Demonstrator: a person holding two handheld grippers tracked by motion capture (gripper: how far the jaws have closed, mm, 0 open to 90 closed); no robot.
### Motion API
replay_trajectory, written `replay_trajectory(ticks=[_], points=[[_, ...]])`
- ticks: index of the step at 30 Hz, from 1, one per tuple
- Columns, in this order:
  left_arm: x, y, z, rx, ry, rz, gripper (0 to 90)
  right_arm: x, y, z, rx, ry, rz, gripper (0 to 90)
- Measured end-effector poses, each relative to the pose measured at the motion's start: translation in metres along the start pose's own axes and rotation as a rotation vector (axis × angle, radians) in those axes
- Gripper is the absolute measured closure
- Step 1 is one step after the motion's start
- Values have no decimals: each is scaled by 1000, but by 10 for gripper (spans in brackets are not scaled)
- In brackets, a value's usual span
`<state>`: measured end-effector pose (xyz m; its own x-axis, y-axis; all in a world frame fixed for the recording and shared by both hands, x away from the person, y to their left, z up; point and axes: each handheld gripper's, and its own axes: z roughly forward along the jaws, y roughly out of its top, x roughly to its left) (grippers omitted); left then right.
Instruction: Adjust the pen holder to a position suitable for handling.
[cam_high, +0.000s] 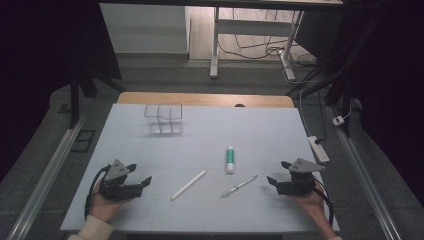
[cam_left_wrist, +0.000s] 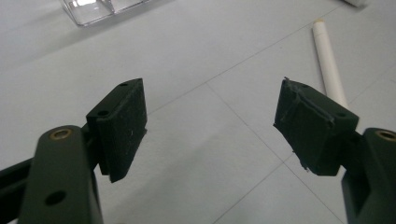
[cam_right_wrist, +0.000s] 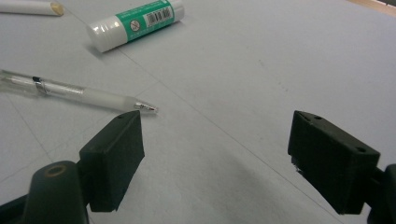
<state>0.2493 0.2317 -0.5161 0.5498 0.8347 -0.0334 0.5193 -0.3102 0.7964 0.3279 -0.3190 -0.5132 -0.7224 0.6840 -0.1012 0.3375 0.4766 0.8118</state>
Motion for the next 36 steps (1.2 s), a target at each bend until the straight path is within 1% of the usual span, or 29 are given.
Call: replay_trajectory(ticks=[2, 3, 4, 5, 7, 8, 11, 12, 13, 15, 18, 19, 20, 21, 24, 29, 33, 36], points=[[0, 1, 1, 0, 1, 3, 256, 0, 0, 0, -2, -4, -6, 179], [0, 1, 2, 1, 2, 6, 257, 0, 1, -1, -14, -13, -22, 182], [0, 1, 2, 2, 4, 7, 257, 0, 1, -1, -14, -13, -22, 182], [0, 1, 3, 4, 3, 8, 257, 0, 2, -2, -24, -6, -22, 183], [0, 2, 6, 9, 6, 10, 258, -1, 3, -4, -49, -8, -8, 187], [0, 2, 7, 11, 8, 10, 259, -1, 3, -5, -55, -14, -11, 187], [0, 4, 11, 22, 14, 20, 259, -2, 3, -4, -54, -4, 0, 187], [0, 4, 12, 23, 15, 23, 260, -2, 2, -3, -48, 3, 16, 177], [0, 5, 13, 26, 16, 25, 260, -2, 2, -3, -48, 3, 16, 177], [0, 6, 14, 27, 18, 26, 260, -2, 1, -1, -44, 2, 39, 161], [1, 8, 15, 24, 20, 26, 272, -3, 0, 0, -28, 2, 56, 162], [2, 8, 15, 21, 19, 26, 272, -3, 0, 0, -28, 2, 56, 162], [3, 9, 16, 21, 19, 25, 276, -3, 0, 0, -34, -12, 59, 167], [4, 10, 16, 20, 21, 23, 282, -2, 0, 0, -43, -11, 54, 181], [7, 12, 18, 19, 24, 22, 287, -2, 0, 0, -50, -19, 47, 187], [13, 19, 24, 24, 32, 30, 293, -2, 0, 1, -39, -20, 54, 187], [19, 27, 31, 29, 57, 41, 300, -2, 0, 2, -38, -22, 56, 187], [25, 33, 36, 34, 56, 35, 299, -2, 1, 2, -35, -20, 55, 186]])
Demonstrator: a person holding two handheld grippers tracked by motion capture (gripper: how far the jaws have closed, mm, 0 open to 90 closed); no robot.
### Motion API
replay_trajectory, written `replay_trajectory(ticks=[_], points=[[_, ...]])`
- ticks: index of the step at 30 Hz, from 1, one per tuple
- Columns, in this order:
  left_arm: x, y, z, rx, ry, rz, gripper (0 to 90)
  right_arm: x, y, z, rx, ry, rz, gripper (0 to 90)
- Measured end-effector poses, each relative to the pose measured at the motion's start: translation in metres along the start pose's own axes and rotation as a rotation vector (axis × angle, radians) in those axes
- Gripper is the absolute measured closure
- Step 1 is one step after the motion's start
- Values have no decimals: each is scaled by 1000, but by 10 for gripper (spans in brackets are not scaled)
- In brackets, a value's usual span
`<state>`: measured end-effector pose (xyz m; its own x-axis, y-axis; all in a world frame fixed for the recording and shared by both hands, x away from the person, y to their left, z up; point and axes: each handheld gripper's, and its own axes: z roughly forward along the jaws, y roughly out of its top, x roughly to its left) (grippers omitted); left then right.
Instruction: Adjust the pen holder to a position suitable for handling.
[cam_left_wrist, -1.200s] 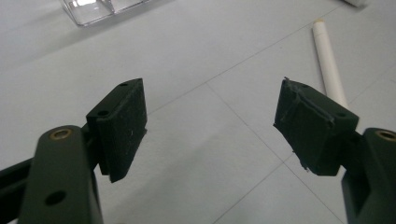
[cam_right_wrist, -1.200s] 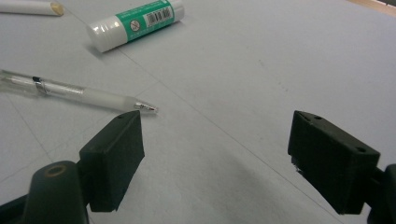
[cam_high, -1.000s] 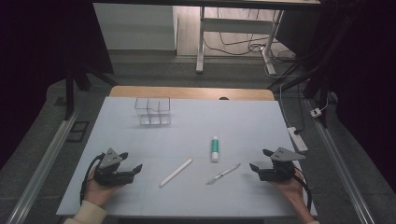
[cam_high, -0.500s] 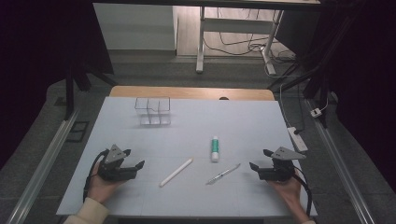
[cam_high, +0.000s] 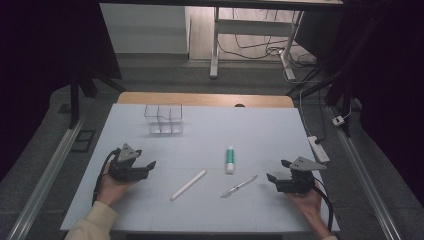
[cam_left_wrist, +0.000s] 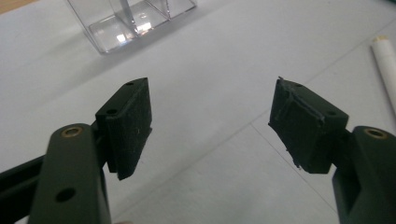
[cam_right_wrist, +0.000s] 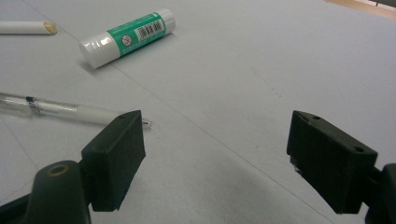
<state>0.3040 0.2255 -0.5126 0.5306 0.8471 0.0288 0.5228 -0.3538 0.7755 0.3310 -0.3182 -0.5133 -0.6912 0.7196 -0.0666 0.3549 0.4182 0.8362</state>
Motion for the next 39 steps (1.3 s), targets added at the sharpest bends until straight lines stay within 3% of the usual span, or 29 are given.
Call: replay_trajectory(ticks=[6, 25, 36, 39], points=[[11, 6, 9, 8, -1, -27, 309, 2, 2, 1, 10, 0, -9, 184], [51, 20, 32, 20, 53, -84, 368, 2, 3, 2, 20, 2, -9, 185], [65, 22, 38, 38, 83, -99, 468, 2, 4, 4, 29, -7, -9, 187], [69, 26, 43, 34, 96, -97, 542, 0, 6, 1, 29, -12, -9, 187]])
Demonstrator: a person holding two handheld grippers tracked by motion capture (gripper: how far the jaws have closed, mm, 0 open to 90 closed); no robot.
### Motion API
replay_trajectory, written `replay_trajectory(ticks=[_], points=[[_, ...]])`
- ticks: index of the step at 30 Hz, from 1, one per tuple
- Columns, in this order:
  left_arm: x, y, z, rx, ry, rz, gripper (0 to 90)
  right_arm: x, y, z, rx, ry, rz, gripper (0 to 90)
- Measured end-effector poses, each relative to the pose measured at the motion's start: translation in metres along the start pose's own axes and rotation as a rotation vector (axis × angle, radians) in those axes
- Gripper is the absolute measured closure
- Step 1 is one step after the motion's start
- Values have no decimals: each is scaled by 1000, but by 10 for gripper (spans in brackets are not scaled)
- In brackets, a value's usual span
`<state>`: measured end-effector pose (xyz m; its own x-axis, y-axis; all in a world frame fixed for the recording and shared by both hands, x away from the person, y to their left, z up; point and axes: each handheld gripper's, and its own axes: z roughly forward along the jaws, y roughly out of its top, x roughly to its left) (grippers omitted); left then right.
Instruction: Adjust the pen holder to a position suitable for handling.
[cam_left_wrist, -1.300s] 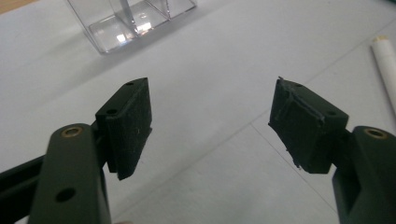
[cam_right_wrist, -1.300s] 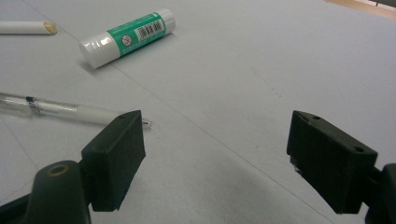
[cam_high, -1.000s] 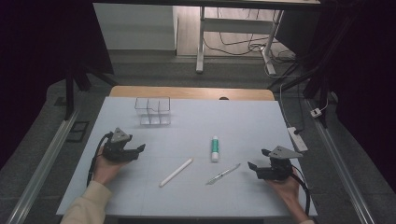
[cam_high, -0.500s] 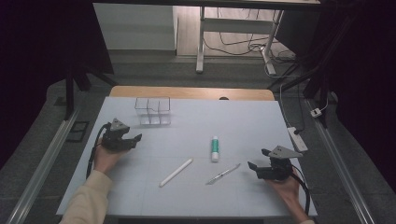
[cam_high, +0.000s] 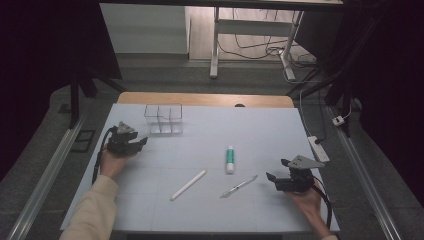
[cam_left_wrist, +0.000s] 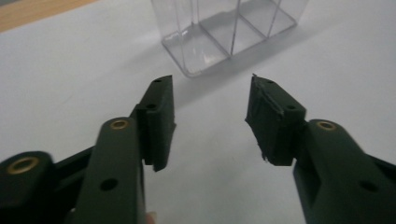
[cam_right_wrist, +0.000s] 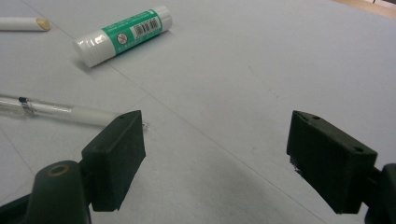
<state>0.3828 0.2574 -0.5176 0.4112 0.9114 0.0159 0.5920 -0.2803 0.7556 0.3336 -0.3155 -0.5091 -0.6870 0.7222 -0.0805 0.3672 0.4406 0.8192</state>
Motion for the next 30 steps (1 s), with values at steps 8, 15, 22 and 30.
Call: replay_trajectory(ticks=[8, 15, 22, 30], points=[[8, 17, 8, 16, 33, 9, 726, 0, -1, 2, 6, -3, 0, 187], [17, 26, 14, 27, 29, -30, 890, 0, -1, 1, 13, -8, -5, 188], [22, 35, 23, 42, 31, -20, 893, 0, -1, 2, 20, -10, -6, 188], [26, 45, 34, 46, 28, -25, 894, -1, -1, 1, 19, -14, -4, 188]])
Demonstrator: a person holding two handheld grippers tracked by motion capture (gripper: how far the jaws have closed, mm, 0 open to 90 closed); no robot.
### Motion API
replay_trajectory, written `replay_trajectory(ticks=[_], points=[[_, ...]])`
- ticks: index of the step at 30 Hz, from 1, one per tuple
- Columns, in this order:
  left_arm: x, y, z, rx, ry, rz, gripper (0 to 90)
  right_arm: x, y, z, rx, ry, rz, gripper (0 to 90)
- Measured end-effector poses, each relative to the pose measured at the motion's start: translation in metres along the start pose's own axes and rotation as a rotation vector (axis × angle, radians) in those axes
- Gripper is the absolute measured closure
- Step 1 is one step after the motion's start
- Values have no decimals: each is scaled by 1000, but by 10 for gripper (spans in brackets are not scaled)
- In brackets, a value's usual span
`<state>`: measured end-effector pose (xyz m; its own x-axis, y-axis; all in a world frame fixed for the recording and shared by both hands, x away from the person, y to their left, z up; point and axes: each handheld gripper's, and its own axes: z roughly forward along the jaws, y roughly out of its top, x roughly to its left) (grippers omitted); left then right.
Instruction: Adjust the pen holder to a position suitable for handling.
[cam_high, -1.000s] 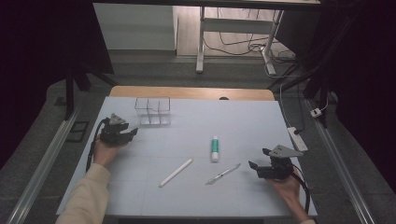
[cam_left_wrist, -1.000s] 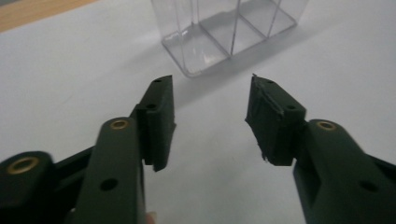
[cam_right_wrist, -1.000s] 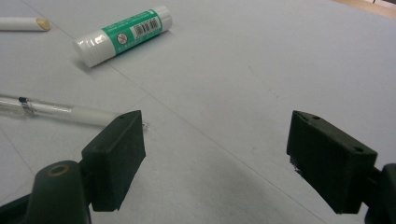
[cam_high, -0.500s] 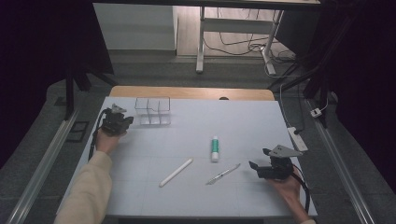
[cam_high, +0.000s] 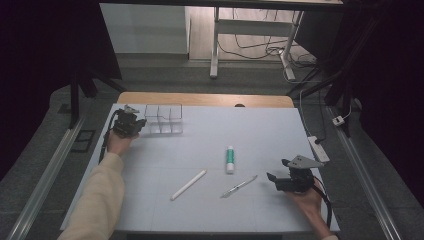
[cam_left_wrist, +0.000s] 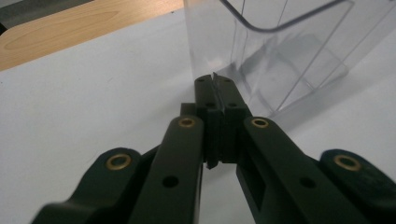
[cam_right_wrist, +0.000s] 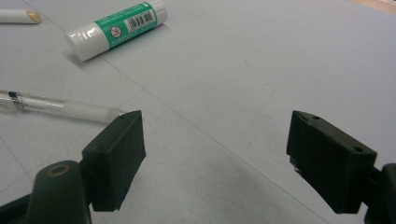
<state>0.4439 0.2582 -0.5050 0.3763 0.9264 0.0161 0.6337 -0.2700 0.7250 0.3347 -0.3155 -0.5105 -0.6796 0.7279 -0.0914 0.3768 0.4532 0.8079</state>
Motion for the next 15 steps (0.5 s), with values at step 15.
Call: replay_trajectory(ticks=[15], points=[[7, 5, 8, 1, -19, -7, 894, 0, 0, 1, 3, -4, 1, 188]])
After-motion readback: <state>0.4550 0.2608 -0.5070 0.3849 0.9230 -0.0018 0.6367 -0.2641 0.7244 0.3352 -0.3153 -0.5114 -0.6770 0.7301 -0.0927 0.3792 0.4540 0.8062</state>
